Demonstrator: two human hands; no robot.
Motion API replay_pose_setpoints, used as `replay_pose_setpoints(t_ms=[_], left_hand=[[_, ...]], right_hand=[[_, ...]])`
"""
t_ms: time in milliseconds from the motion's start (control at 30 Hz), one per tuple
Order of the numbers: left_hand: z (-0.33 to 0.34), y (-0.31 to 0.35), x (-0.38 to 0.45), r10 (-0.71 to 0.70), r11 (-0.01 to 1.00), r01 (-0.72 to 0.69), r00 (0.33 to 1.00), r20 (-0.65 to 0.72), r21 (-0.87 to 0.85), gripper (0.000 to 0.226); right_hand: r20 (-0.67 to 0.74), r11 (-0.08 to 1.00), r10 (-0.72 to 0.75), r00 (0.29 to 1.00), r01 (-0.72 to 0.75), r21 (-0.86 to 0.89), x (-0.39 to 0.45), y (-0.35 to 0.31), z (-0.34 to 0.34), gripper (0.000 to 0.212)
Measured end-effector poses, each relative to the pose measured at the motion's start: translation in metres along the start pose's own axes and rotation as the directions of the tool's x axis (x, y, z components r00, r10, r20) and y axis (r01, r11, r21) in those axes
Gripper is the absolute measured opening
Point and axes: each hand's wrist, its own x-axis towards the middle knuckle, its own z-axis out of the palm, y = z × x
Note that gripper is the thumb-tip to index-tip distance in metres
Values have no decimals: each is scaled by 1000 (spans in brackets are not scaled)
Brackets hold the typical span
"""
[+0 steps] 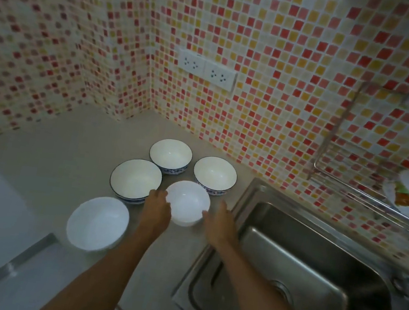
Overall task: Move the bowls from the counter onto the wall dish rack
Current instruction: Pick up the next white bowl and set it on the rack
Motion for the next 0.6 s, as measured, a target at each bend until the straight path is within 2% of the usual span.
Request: replay_pose_setpoints(t_ms=[100,233,400,500,600], left_hand=[[7,-16,7,-28,999,29,998,53,-22,38],[12,-25,13,-83,993,94,986,148,-68,44],[13,-27,10,-126,937,207,952,278,-282,48],[14,-25,7,-146,895,254,943,298,-367,46],[11,-7,4,-140,823,297,932,334,-484,49]], right_hand=[[67,988,144,987,-147,43,7,-14,20,61],[132,939,266,955,-288,189,16,-16,45,55],[132,886,302,944,-329,327,19,-9,59,46],[112,878,301,947,-321,356,9,-7,51,39],[92,868,283,955,-295,400,-4,1,36,41]])
